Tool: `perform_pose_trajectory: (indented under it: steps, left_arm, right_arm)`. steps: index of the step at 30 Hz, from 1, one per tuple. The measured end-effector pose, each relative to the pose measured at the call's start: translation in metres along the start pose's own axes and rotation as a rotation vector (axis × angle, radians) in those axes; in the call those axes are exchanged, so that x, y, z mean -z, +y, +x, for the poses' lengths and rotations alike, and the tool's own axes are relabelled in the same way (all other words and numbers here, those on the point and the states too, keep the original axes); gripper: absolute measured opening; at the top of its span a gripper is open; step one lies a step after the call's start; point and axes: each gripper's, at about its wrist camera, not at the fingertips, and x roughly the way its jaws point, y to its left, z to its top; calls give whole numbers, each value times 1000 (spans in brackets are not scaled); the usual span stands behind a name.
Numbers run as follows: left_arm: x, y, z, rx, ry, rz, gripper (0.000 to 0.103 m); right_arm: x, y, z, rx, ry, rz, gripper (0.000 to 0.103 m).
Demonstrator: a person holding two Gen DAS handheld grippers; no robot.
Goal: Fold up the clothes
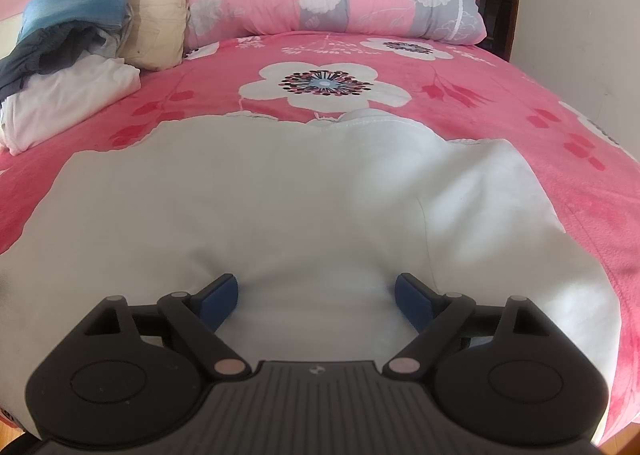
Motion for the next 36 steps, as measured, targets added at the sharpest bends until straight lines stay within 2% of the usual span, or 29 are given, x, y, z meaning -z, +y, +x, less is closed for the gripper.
perform_pose_trajectory:
  steps: [4,6,11,16,21,27,32,36]
  left_arm:
    - [-10,-2,12,-34,12,-12,75]
    - [-13,-3,17,-57,13,-21,64]
    - [-14,-7,22,-141,-2,-18,22]
    - [-21,-9,20,-132,-2,-62,7]
    - [-31,-24,18,-121,-9,-88,4]
    - [-42,-63,16,-98,-48,-54,4]
    - [-48,-110,29,-59,-50,36,3]
    - [-47,-146,51,-43,-34,124,3]
  right_arm:
    - [-1,0,2,-1,1,3,92]
    - [-1,0,2,-3,1,5,93]
    - [-1,-1,2,-7,-2,10,93]
    - [-1,-1,2,-11,-2,13,94]
    - [0,-2,1,-19,-4,16,94]
    - [0,-2,0,-18,-5,10,94]
    - [0,-4,-2,-33,-13,12,95]
    - [-1,-11,-5,-77,-21,24,98]
